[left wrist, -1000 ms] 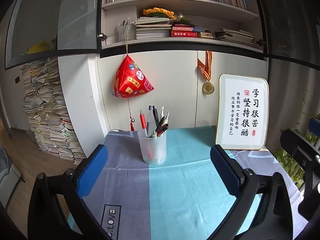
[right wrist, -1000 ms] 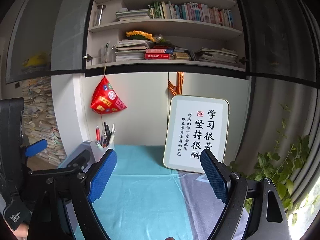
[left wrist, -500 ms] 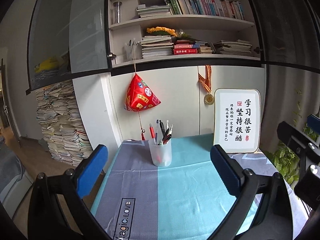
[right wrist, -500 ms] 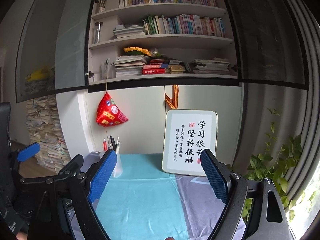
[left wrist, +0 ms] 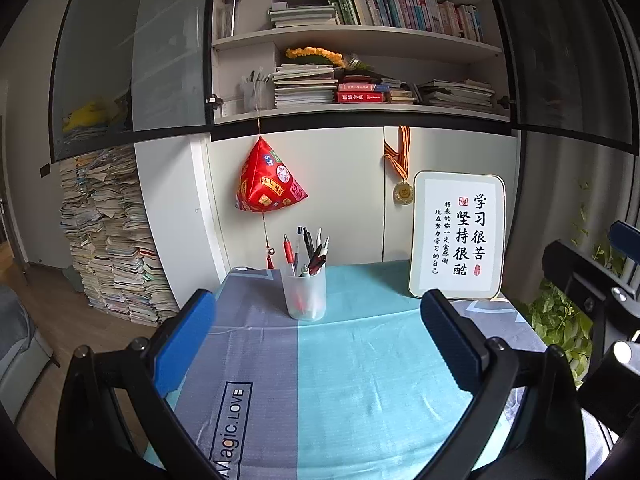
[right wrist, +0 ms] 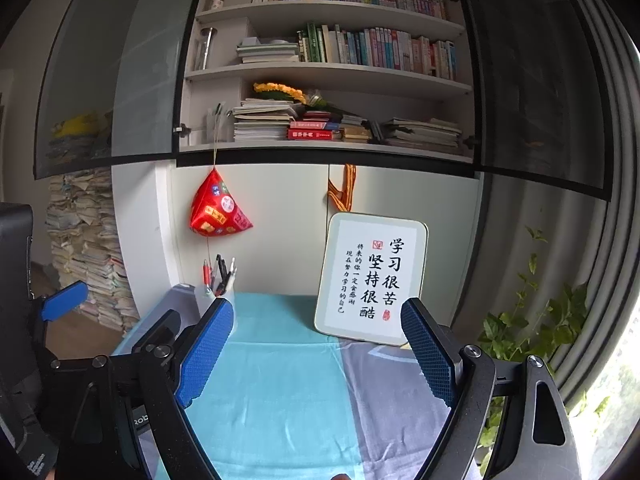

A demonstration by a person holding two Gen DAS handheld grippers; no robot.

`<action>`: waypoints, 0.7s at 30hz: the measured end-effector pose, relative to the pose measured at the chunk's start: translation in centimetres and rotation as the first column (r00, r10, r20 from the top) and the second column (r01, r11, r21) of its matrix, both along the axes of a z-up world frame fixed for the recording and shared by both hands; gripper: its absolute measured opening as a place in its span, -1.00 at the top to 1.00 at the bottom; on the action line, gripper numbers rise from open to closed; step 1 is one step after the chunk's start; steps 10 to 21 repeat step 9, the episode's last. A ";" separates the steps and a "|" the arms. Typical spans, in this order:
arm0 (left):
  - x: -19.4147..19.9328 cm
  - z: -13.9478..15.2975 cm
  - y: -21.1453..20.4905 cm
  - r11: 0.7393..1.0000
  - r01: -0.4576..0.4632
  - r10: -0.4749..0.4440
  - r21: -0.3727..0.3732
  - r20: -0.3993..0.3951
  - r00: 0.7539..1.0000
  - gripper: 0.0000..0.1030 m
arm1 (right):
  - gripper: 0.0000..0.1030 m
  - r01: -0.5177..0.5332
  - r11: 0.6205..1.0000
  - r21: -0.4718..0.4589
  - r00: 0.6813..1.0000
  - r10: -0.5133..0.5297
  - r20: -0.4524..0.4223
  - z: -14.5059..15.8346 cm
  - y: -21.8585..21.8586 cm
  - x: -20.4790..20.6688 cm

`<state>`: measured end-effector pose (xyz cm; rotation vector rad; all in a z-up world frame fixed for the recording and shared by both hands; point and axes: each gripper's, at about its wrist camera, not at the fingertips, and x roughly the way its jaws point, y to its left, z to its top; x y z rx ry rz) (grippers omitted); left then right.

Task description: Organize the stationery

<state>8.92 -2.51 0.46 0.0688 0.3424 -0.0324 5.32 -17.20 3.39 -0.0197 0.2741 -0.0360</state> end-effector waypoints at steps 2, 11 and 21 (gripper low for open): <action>-0.2 0.1 0.1 1.000 0.004 -0.004 -0.005 0.005 1.000 -0.98 | -0.67 -0.008 1.000 0.011 1.000 0.008 0.005 0.2 0.0 -0.3; -0.6 0.3 0.7 1.000 -0.004 0.004 -0.016 0.015 1.000 -0.98 | -0.67 0.003 1.000 0.006 1.000 -0.003 0.006 0.3 0.1 -0.6; -0.6 0.3 0.7 1.000 -0.004 0.004 -0.016 0.015 1.000 -0.98 | -0.67 0.003 1.000 0.006 1.000 -0.003 0.006 0.3 0.1 -0.6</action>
